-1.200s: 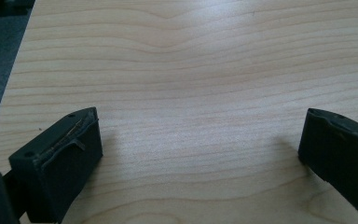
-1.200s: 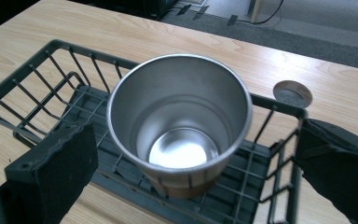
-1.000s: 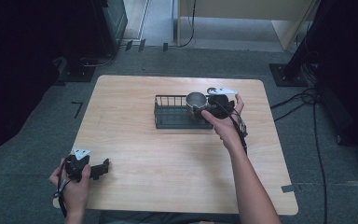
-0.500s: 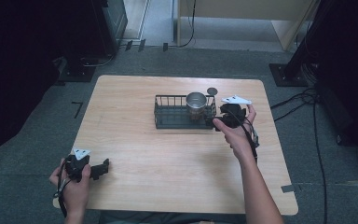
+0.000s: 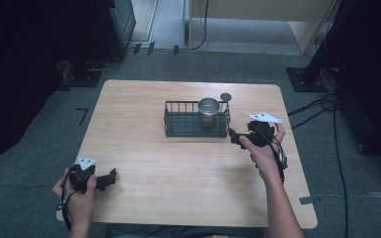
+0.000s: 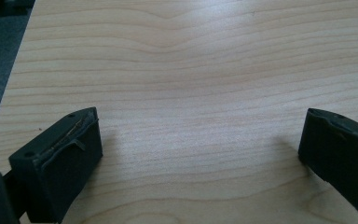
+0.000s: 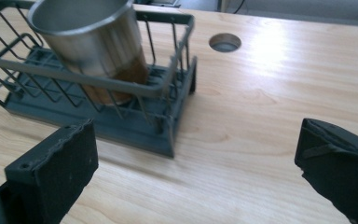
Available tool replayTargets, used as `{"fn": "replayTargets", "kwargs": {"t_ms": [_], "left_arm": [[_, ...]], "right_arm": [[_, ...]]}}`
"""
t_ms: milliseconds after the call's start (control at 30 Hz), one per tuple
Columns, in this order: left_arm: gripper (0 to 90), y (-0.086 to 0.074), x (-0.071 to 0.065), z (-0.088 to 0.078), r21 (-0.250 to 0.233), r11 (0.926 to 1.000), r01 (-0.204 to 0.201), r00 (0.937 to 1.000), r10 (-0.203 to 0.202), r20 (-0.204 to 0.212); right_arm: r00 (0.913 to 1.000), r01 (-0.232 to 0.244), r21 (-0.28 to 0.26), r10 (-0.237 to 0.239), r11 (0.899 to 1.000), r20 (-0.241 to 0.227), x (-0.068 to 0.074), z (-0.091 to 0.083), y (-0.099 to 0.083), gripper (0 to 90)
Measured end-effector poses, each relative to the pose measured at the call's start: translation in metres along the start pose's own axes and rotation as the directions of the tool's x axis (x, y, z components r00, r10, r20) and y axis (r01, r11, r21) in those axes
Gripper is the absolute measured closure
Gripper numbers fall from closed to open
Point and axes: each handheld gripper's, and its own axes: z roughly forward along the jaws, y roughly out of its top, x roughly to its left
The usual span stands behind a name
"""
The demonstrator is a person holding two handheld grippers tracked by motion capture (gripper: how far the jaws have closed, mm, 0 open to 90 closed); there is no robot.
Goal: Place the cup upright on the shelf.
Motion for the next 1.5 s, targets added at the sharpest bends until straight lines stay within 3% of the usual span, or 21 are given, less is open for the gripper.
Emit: {"fn": "replayTargets", "kwargs": {"t_ms": [867, 1233, 1500], "left_arm": [[0.0, 0.0, 0.0, 0.0, 0.002, 1.0, -0.002, 1.0, 0.002, 0.0], [0.0, 0.0, 0.0, 0.0, 0.002, 1.0, -0.002, 1.0, 0.002, 0.0], [0.0, 0.0, 0.0, 0.0, 0.002, 1.0, -0.002, 1.0, 0.002, 0.0]], "right_arm": [[0.9944, -0.068, 0.02, 0.066, 0.997, 0.083, -0.045, -0.023, -0.066, 0.0], [0.9856, -0.12, 0.05, 0.113, 0.992, 0.126, -0.061, -0.032, -0.102, 0.0], [0.9788, -0.12, 0.072, 0.106, 0.99, 0.175, -0.067, -0.04, -0.126, 0.0]]}}
